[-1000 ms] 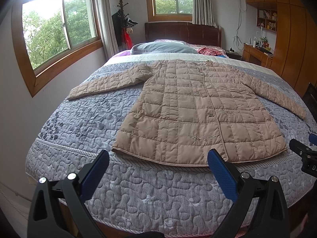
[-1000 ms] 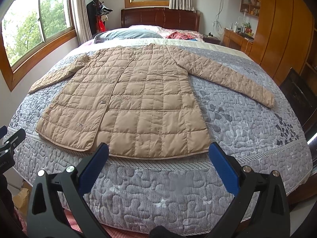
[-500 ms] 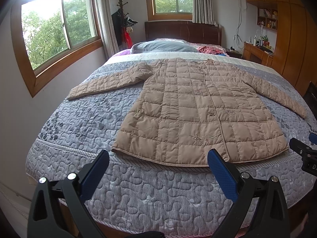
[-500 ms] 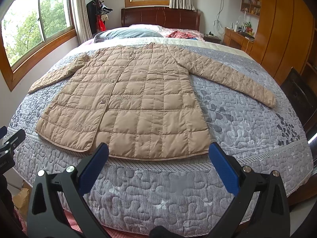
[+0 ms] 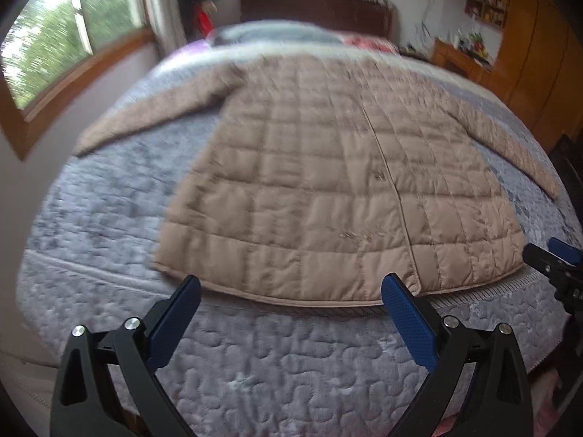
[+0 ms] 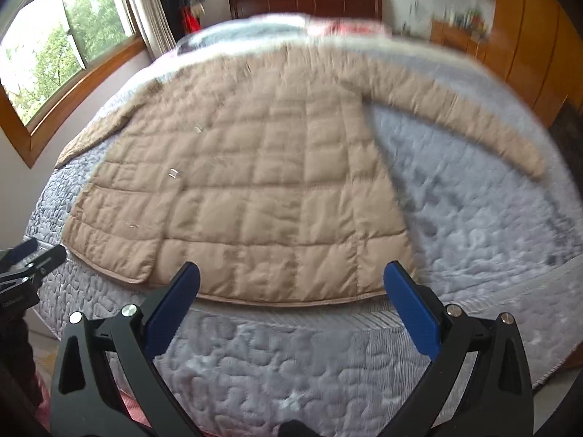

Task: Fold large clothes

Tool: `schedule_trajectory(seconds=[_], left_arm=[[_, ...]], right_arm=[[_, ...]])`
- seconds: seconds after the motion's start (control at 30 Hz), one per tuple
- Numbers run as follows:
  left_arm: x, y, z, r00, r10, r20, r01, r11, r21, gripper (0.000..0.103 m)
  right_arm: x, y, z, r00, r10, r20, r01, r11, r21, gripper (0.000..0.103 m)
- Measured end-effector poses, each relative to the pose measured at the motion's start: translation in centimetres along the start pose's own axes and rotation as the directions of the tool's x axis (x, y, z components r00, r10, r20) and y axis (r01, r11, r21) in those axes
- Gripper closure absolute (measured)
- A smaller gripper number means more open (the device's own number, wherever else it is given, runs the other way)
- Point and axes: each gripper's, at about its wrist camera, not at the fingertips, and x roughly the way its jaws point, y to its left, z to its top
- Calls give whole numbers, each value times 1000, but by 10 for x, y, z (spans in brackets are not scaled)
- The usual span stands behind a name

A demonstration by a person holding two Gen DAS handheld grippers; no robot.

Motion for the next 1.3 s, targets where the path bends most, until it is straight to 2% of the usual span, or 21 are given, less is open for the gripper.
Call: schedule_trajectory(seconds=[0.07,0.1,0.17,0.23,0.3,0.33,0.37,0.43,0.53,0.57,0.67,0.77,0.83,0.93,1.03,1.13,1.2,1.23,1.27,1.3], left_arm=[[28,-3,18,994,-45,-103,46,999,2,4],[38,-6,27,989,-67,-130,66,998,-7,4],[52,-16,51,983,-98,-154,99,995,-4,4],[62,-36,83,991,-40,-128,49,996,72,4],[69,-60,112,997,-16,-76,28,988,153,4],[74,-74,128,998,-31,-55,41,980,194,4],[81,-87,141,996,-75,-55,85,970,230,4],[96,-109,168,985,-149,-86,167,949,267,4],[119,-144,204,972,-201,-124,230,930,289,4],[128,-155,217,970,-206,-131,236,928,287,4],[156,-185,249,962,-227,-151,262,927,270,4],[183,-208,269,966,-205,-159,243,929,280,5],[198,-215,278,966,-189,-179,234,932,278,14],[221,-220,288,963,-171,-206,221,942,251,21],[236,-220,294,963,-170,-211,217,951,221,26],[243,-215,297,963,-172,-210,214,956,200,33],[247,-209,296,960,-182,-212,222,957,185,36],[248,-208,295,960,-187,-209,226,957,181,38],[248,-207,295,959,-195,-205,232,956,178,38],[247,-205,294,959,-200,-201,237,955,178,40]], right_arm=[[17,-26,11,997,55,-50,-51,996,68,3],[23,-42,18,995,78,-65,-70,990,119,4],[25,-85,35,992,119,-31,-108,964,241,4],[18,-123,50,995,92,36,-99,942,321,3],[15,-156,62,995,68,74,-90,926,366,3],[14,-173,69,995,65,82,-91,922,377,3],[14,-200,80,995,63,79,-89,915,394,3],[14,-241,92,996,38,75,-68,892,447,3],[13,-298,105,997,-15,71,-24,855,519,3],[15,-325,110,997,-52,55,13,838,546,3],[27,-372,114,996,-87,3,69,805,589,3],[41,-412,112,994,-96,-45,103,770,630,3],[54,-429,112,994,-89,-69,113,759,641,3],[70,-442,112,996,-60,-73,93,762,641,4],[81,-445,117,996,-43,-73,80,770,633,15],[91,-439,129,989,-93,-114,144,779,611,24],[94,-434,136,987,-109,-119,158,789,594,51],[95,-431,139,988,-99,-118,150,790,595,56],[96,-428,142,991,-78,-110,129,794,594,80],[96,-424,144,996,-28,-85,74,797,600,96]])
